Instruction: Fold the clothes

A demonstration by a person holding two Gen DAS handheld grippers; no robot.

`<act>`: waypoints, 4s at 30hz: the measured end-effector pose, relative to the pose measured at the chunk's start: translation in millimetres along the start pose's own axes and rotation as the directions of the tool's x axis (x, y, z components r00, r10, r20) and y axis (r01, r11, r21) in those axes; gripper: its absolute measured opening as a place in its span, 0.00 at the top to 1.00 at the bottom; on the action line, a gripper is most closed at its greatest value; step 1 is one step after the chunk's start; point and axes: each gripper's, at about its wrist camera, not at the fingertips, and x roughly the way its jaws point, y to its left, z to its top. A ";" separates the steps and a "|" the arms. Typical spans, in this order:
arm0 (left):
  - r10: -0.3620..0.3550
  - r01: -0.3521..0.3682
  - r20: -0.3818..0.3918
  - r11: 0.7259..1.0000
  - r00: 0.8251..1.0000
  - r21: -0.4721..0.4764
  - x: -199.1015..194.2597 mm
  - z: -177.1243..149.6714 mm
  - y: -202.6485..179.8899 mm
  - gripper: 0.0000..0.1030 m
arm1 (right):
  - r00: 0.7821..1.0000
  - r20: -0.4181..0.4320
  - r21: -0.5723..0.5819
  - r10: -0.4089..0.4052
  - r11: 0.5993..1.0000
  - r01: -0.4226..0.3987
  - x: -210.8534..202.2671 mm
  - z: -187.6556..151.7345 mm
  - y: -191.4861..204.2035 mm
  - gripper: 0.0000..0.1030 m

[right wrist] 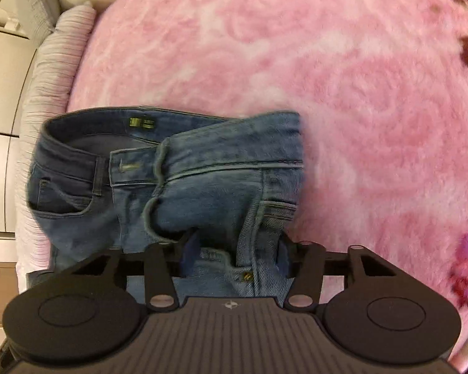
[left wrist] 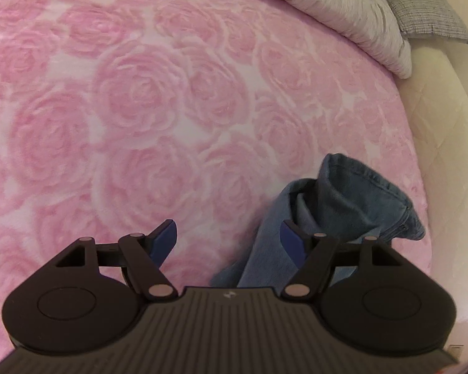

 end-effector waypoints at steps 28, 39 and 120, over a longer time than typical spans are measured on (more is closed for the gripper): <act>-0.129 0.111 0.264 0.991 0.956 0.082 -85.2 -28.3 -28.4 0.97 | 0.966 0.198 -0.203 0.168 0.971 -0.128 -79.2 32.3 95.3 0.86; 0.580 -0.527 0.505 0.808 0.639 -0.262 -257.1 -151.3 10.7 0.49 | 0.971 0.150 -0.327 0.185 0.936 -0.128 -111.5 -20.4 146.8 0.89; 0.254 -0.146 0.184 0.877 0.950 -0.457 -212.1 -352.0 294.8 0.33 | 0.993 0.085 -0.331 -0.084 0.937 0.108 -113.1 -167.2 10.2 0.47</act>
